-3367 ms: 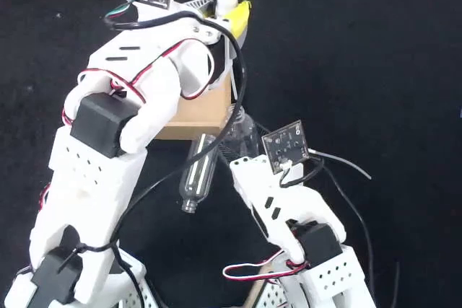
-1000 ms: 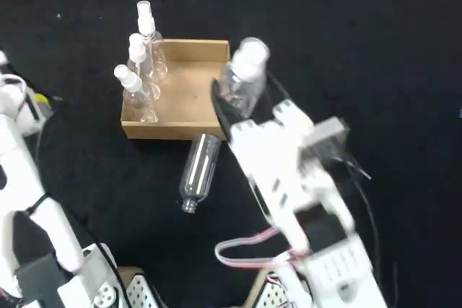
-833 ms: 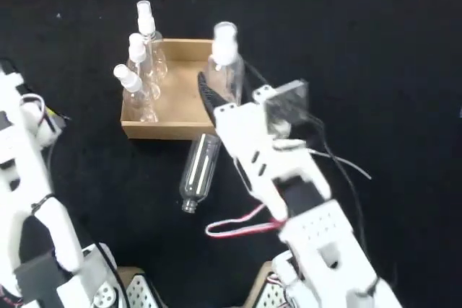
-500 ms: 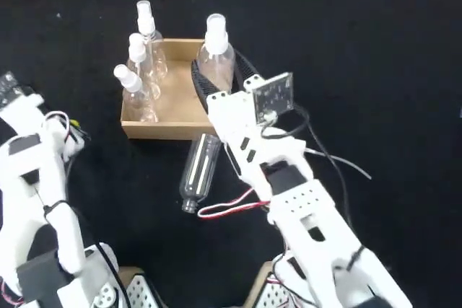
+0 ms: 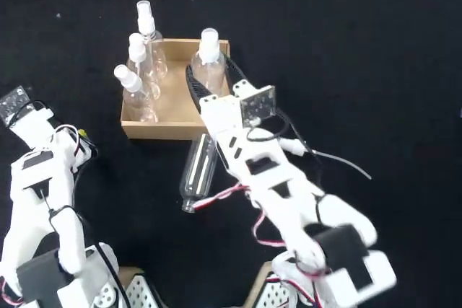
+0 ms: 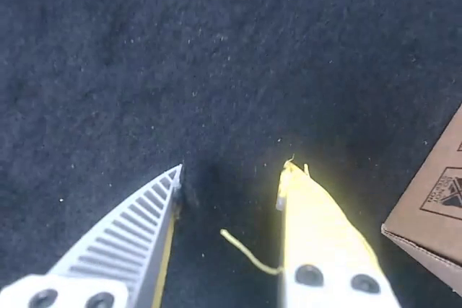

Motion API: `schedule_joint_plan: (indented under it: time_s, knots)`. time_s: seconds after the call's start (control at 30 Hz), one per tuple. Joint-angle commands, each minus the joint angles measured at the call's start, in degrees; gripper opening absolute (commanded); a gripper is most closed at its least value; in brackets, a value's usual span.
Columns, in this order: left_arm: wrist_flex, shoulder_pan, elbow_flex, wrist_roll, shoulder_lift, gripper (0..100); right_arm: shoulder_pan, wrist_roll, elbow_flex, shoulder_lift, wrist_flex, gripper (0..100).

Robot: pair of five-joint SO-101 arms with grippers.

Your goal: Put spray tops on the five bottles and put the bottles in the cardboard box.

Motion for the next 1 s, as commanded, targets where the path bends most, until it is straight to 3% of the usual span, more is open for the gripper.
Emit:
schedule_joint_plan:
  time_s: [0.0,0.97]
  knots:
    - [-0.97,0.66,-0.57,0.62,-1.05,19,-0.88,-0.18,-7.08,5.14,-4.48,1.0]
    - [-0.97,1.10,0.40,0.35,-1.76,19,-2.46,-0.09,-31.60,36.62,-4.57,1.0]
